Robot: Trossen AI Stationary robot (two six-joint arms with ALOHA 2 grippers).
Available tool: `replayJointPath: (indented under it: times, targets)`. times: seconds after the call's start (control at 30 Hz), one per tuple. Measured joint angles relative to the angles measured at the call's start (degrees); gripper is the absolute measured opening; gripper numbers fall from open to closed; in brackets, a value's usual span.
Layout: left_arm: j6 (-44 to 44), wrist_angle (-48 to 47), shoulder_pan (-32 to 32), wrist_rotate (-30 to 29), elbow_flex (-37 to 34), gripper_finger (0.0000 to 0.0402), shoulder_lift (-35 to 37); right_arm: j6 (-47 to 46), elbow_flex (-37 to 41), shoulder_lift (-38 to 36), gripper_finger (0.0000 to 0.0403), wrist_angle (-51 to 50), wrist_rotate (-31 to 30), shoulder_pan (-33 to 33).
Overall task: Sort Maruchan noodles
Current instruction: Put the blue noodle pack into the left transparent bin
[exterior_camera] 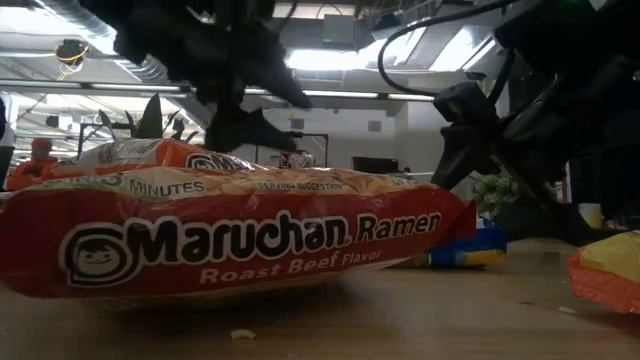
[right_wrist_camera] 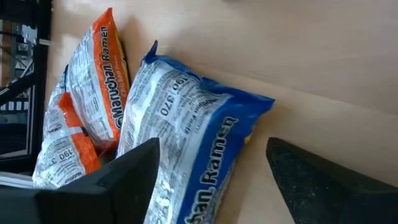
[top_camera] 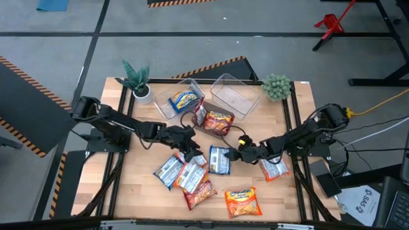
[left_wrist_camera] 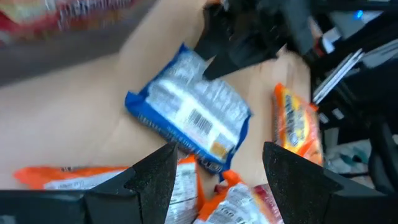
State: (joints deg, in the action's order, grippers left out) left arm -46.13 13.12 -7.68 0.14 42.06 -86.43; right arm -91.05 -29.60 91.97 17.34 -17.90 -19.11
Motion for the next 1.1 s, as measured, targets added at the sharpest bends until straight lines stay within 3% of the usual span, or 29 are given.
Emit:
replayJointPath:
  times: [0.43,0.87,1.1]
  targets:
    - [-0.4,4.2,0.0,2.8,0.0,0.0231,-9.3,1.4,-3.7,5.3,0.0296,0.5,-1.5,0.0]
    - [-0.3,4.1,0.0,0.6,0.0,0.0231,-10.1,1.6,-6.8,9.0,0.0293,1.1,-2.7,0.0]
    - [-0.3,4.1,0.0,0.5,0.0,0.0231,-10.1,1.5,-7.0,9.3,0.022,0.6,-4.0,0.0]
